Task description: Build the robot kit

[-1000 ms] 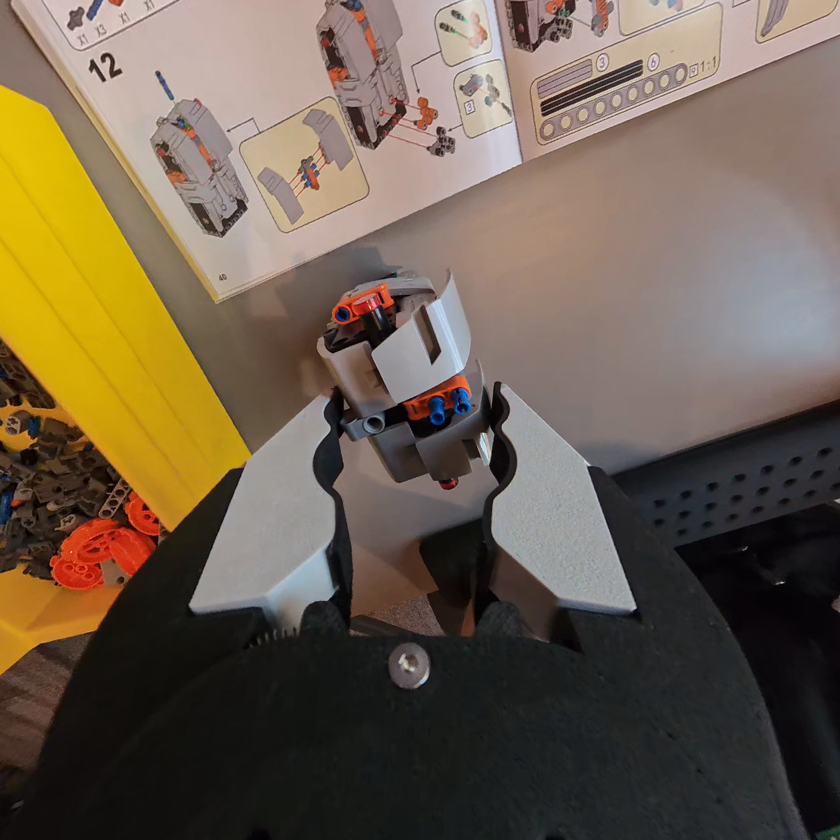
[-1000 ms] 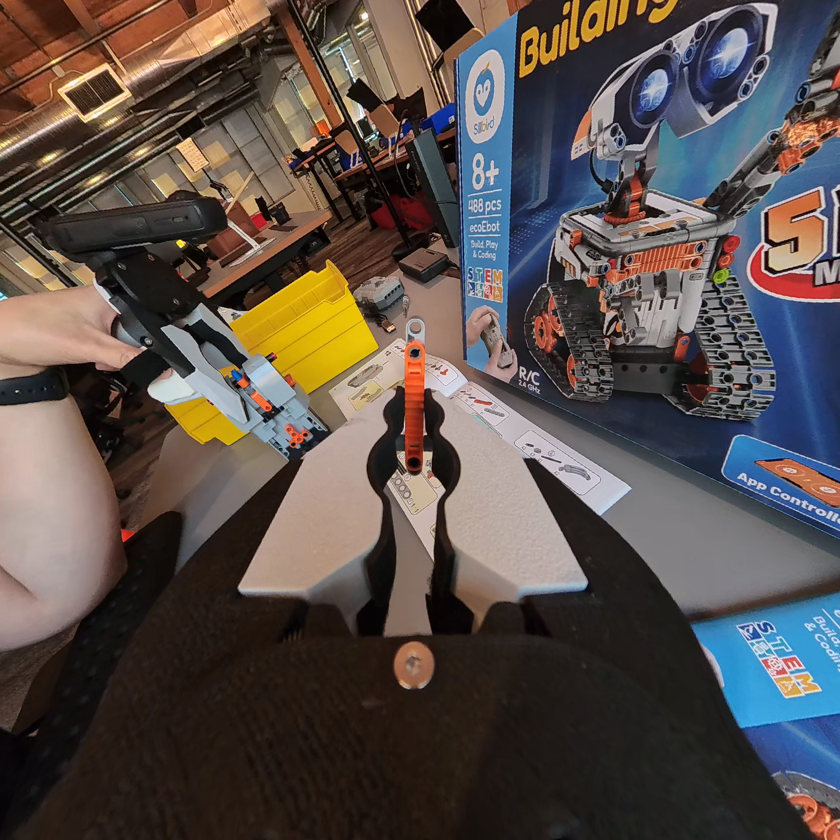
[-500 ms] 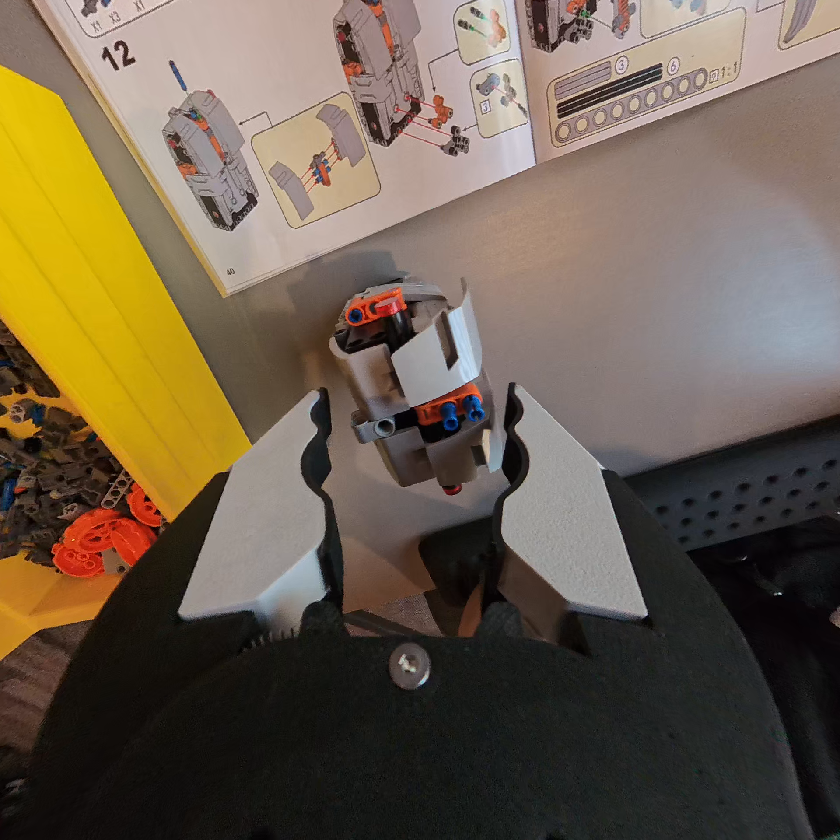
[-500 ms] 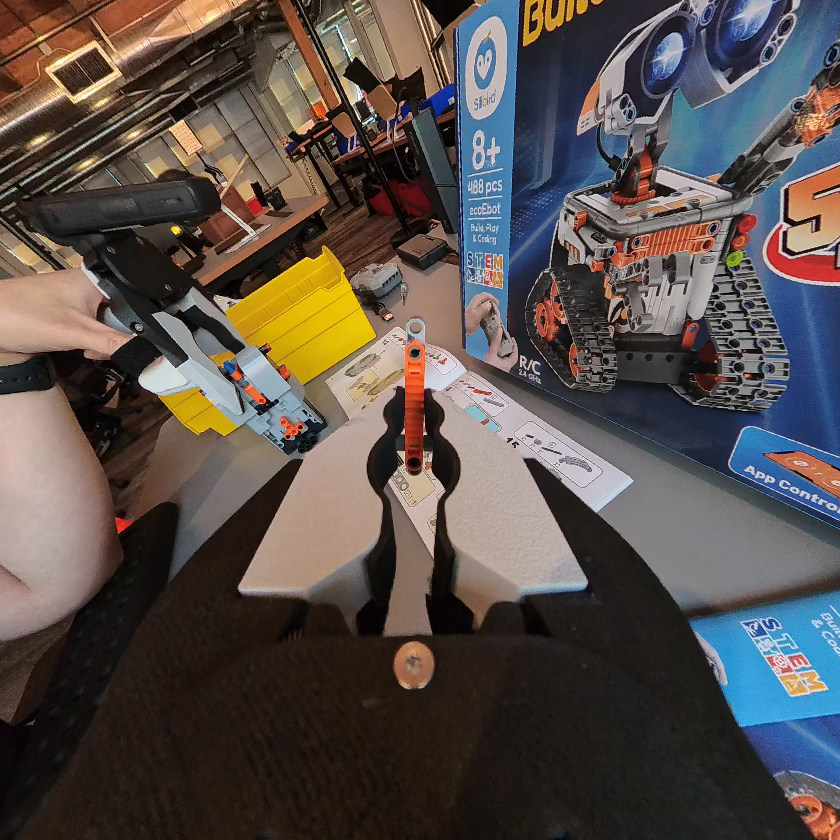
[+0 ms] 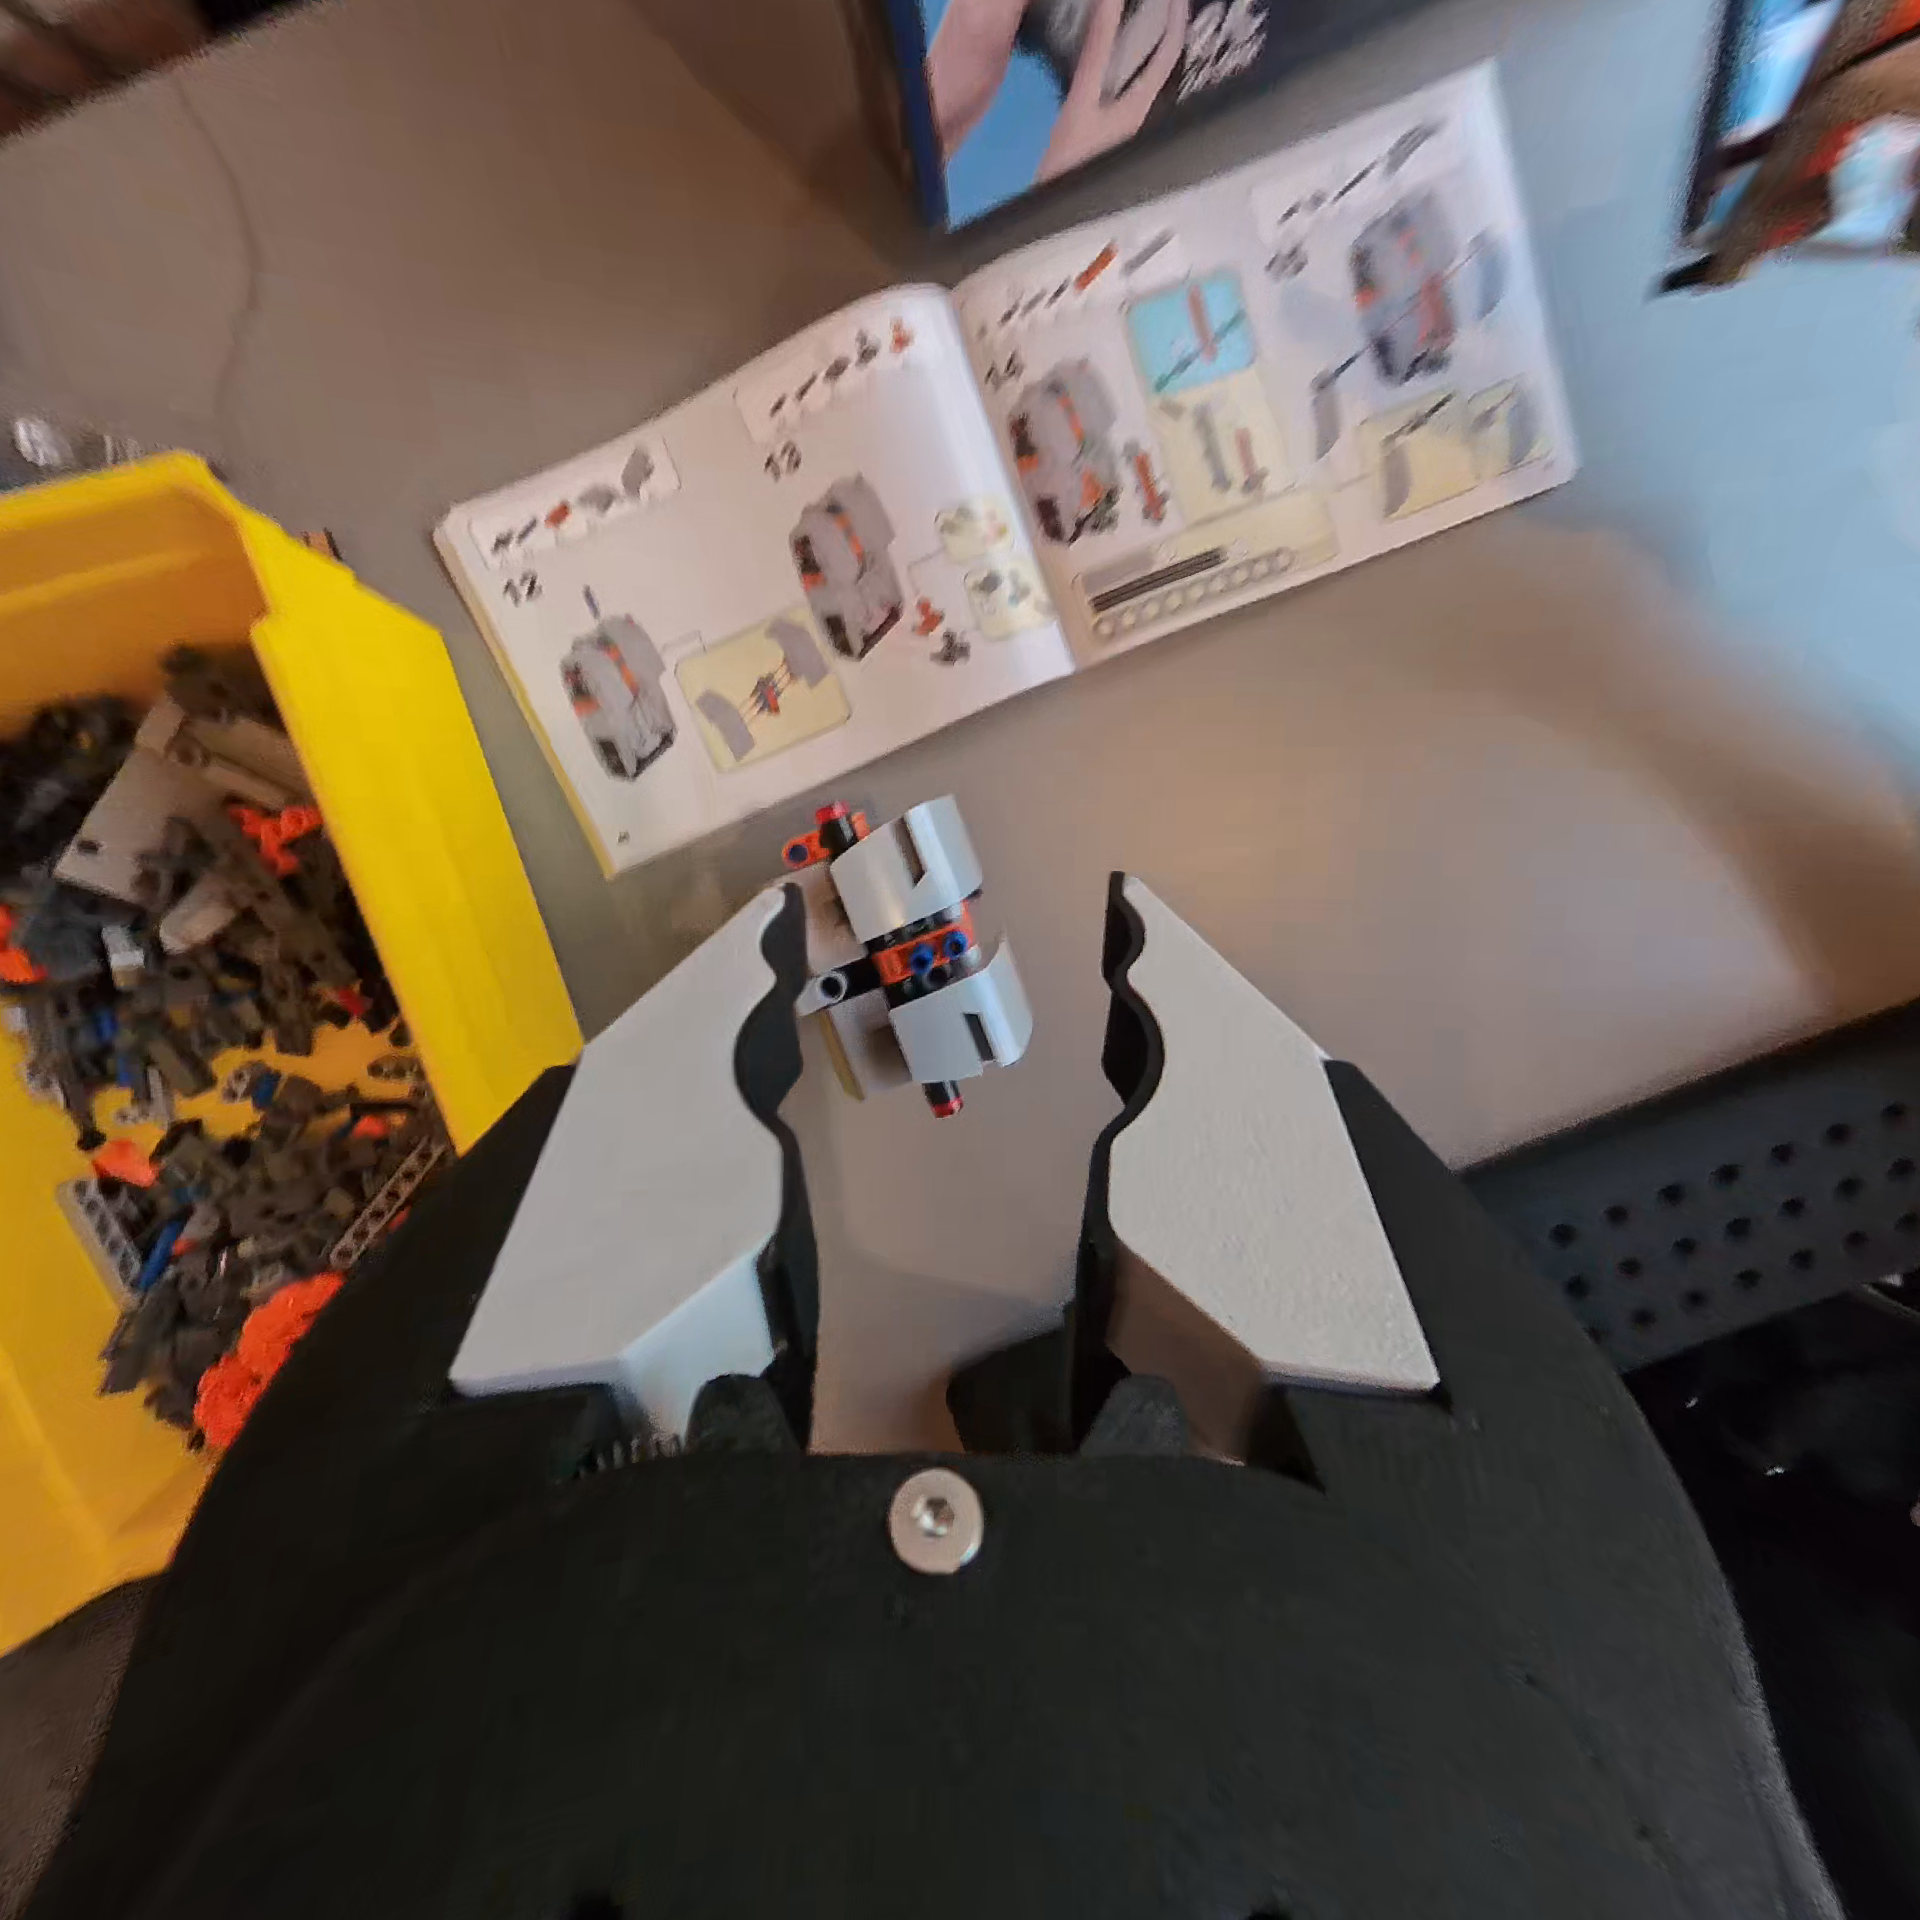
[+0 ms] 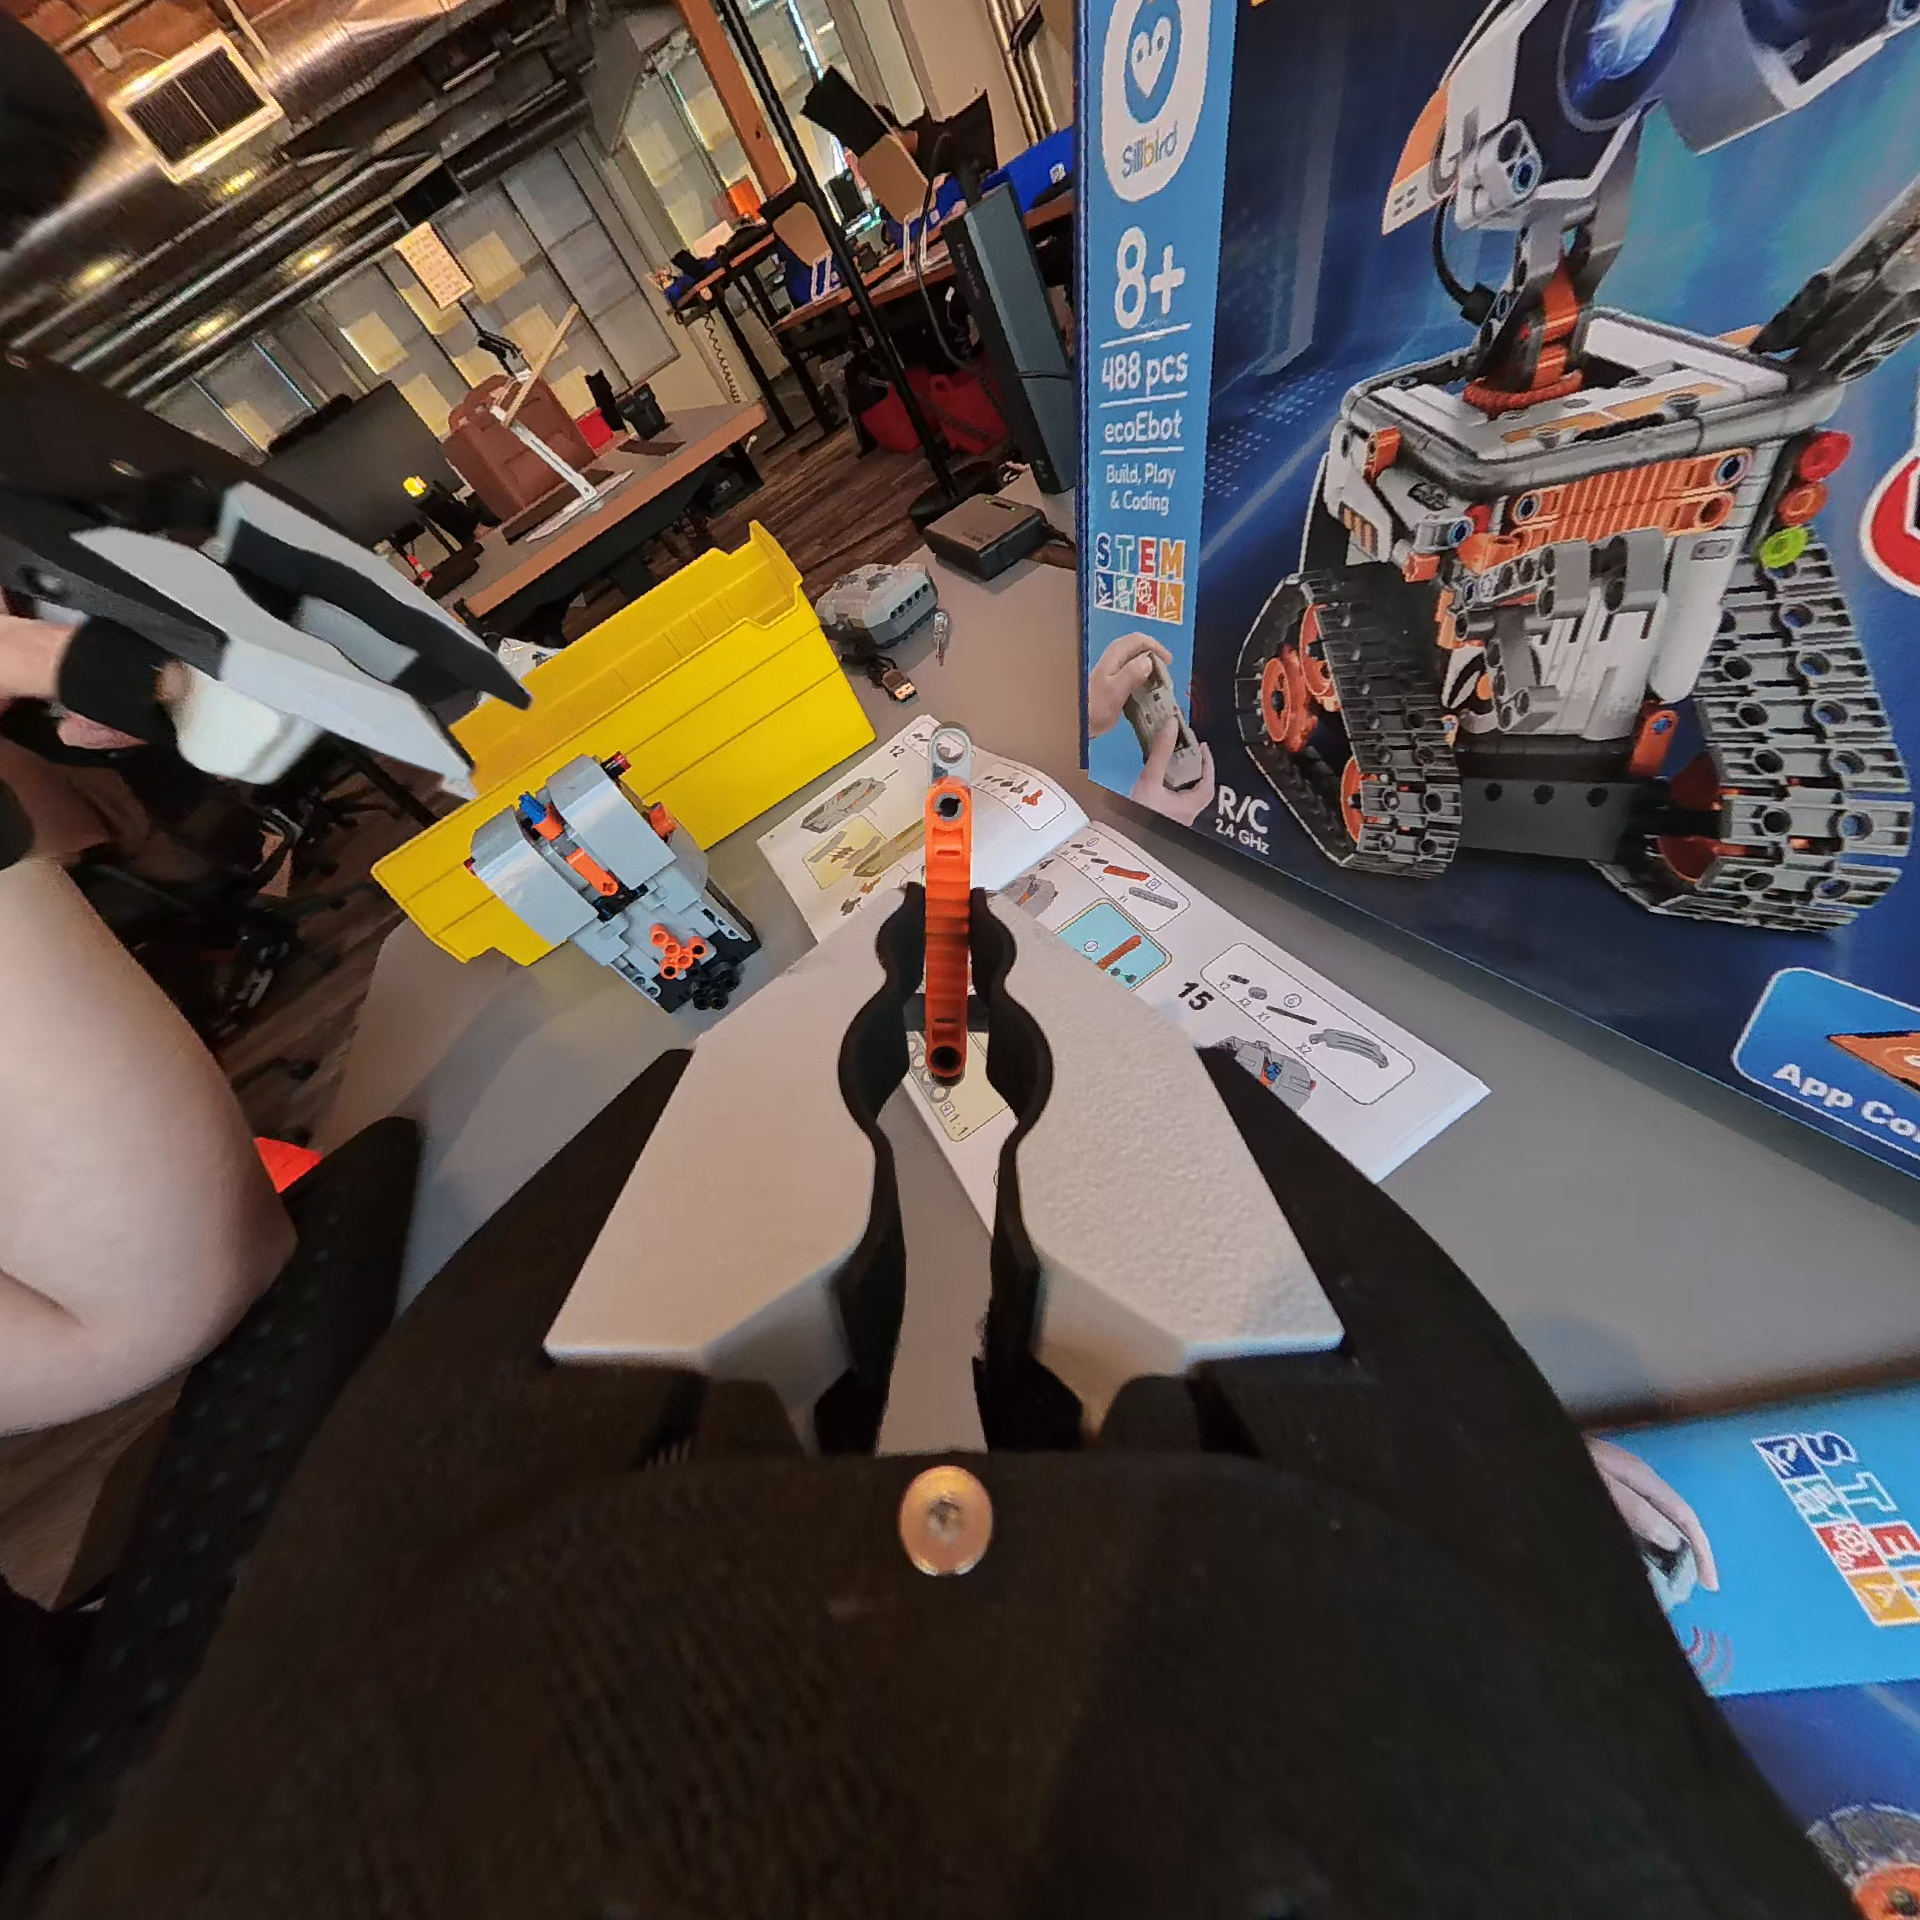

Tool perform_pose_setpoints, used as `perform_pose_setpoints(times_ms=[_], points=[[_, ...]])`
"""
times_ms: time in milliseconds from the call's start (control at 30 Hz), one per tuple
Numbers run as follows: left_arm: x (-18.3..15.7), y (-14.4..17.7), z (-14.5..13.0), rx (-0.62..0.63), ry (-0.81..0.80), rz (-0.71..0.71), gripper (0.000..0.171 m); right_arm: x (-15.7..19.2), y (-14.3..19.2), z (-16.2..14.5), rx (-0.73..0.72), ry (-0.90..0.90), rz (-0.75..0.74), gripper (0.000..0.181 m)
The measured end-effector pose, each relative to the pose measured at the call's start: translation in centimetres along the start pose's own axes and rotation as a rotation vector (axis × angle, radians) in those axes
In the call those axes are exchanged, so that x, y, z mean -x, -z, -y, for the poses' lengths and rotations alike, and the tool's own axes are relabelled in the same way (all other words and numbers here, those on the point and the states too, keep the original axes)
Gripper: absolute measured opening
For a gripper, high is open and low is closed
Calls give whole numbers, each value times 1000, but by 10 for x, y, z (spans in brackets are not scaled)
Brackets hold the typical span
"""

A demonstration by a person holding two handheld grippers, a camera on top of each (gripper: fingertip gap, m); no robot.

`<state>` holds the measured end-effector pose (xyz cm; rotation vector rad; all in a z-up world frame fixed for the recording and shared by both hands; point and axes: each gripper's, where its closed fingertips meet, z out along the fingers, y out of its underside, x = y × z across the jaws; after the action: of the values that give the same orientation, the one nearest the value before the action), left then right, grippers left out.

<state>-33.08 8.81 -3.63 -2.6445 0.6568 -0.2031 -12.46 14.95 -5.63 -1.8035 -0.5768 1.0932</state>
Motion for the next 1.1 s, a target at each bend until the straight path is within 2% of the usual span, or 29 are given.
perform_pose_setpoints(times_ms=[100, 267, 467, 633, 733, 867, 1100], points=[[-11, 14, 19, -122, -36, -46, 52, 3, -2, 0, -4, -2, 11, 5], [-5, 52, 57, -403, -22, -20, 50, 12, -3, 3, -32, -46, 75, 5], [12, 133, 92, -893, 41, 37, 48, 14, 0, 8, -60, -64, 107, 5], [12, 200, 91, -1285, 102, -45, 52, 15, 0, 8, -65, -67, 113, 5], [-4, 217, 87, -1355, 85, -206, 57, 16, -1, 8, -63, -65, 118, 5], [-25, 228, 83, -1382, 70, -409, 56, 15, -2, 6, -57, -63, 114, 6], [-36, 227, 84, -1359, 47, -472, 48, 14, -2, 6, -56, -64, 111, 5]])
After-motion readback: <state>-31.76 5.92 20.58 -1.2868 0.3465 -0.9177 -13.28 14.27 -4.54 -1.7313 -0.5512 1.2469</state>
